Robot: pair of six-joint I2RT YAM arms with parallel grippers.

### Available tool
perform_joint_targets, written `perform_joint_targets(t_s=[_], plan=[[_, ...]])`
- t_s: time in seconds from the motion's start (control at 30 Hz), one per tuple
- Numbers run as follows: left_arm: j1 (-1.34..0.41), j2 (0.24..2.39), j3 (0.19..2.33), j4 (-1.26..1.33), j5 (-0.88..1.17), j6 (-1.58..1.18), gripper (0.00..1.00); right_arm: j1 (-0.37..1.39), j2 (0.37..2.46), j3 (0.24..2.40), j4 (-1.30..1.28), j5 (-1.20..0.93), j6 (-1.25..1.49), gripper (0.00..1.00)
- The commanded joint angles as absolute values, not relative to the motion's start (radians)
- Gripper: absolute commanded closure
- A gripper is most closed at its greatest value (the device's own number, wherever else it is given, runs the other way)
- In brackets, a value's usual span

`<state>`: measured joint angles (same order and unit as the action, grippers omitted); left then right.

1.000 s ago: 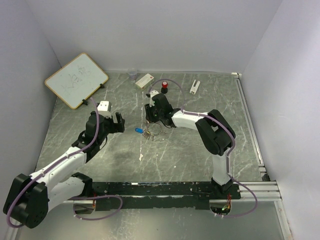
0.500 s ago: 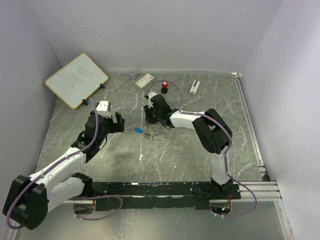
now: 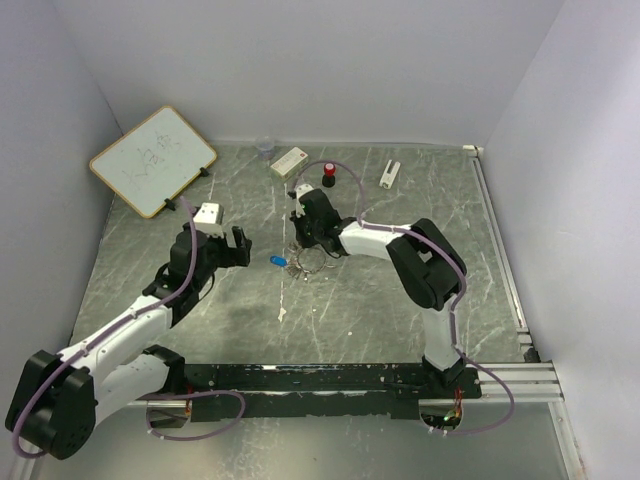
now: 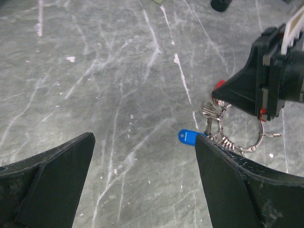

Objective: Remove the keys from the keyring

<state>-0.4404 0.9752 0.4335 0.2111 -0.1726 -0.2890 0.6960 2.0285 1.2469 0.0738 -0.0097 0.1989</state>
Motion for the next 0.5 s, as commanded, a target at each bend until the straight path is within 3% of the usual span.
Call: perform_joint_targets(t_s=[0.0, 0.47], plan=[[-0.443, 1.024, 0.462, 0.278, -0.01, -0.231, 0.02, 0.71, 1.925, 1.252, 0.02, 0.084, 0.158, 1.0], [-0.443, 1.091, 0.576, 0.404, 0.164, -0.282, 0.02, 0.773, 1.621, 1.161, 0.05, 0.194, 0.152, 1.0]])
